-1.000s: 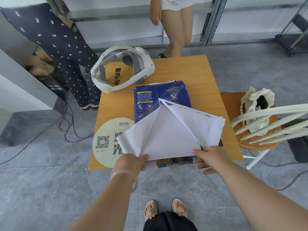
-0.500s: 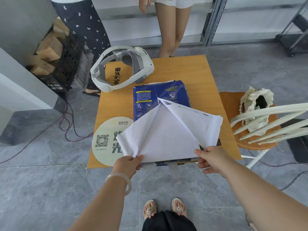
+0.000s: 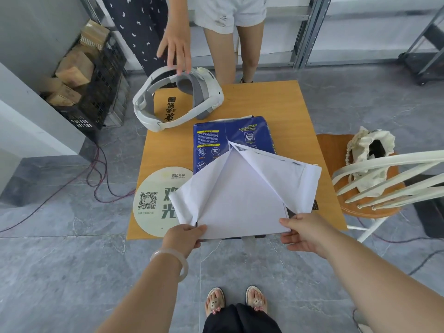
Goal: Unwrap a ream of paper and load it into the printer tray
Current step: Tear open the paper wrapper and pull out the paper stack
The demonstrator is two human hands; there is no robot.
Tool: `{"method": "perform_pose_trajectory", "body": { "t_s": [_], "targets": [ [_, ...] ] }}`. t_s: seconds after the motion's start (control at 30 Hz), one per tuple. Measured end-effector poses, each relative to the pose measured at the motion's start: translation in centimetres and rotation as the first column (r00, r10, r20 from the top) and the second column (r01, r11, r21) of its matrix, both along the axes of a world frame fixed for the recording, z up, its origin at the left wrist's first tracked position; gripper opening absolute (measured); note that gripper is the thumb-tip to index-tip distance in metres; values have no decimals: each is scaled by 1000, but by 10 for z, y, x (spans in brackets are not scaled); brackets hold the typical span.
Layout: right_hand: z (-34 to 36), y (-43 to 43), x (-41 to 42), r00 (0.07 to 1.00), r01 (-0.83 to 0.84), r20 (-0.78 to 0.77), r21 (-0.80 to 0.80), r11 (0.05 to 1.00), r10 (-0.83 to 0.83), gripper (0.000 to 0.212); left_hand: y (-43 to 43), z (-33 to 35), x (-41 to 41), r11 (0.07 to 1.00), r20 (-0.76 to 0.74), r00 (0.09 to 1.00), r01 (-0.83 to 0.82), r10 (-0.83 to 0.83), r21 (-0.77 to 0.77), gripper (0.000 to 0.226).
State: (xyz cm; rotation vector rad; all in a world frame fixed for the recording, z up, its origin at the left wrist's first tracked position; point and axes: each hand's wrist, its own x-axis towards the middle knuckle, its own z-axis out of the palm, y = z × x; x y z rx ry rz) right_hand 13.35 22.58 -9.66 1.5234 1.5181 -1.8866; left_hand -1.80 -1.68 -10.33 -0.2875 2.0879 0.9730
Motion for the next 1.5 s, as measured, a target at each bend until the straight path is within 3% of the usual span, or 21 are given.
{"method": "perform_pose_trajectory", "body": {
  "t_s": [0.2,0.43,0.57,0.67,0.8,0.93,1.13,1.33,1.5],
  "targets": [
    [-5,-3,-4,994,95,-55,-40,995,-97,25,7,0,0,992,55,994,-98,94,75,16],
    [-3,-1,2,999,-16,-48,-37,999,15,10,5,-3,1,989,105,992,-76,63,126,6],
    [-3,-5,-4,996,51,-71,-36,998,-54,20,12,-6,1,963,190,965,-212,180,168,11],
    [-6,-9,-5,996,71,-63,10,997,-70,23,14,-7,4,950,163,960,-256,228,179,14],
    [-11,-12,1,995,61,-79,10,998,-60,19,12,-7,13,942,158,959,-263,233,207,7],
    [-11,-14,5,990,87,-111,-31,996,-90,20,17,-4,22,895,224,920,-372,321,247,3],
    [-15,-21,3,984,116,-135,3,993,-114,27,27,-4,29,931,117,953,-298,278,212,15],
    [-12,-27,20,988,80,-136,50,996,-73,21,16,-2,45,923,164,962,-260,220,284,17],
    [-15,-39,36,992,112,-72,47,993,-108,14,3,-4,57,934,160,970,-221,182,280,47]
  ]
}}
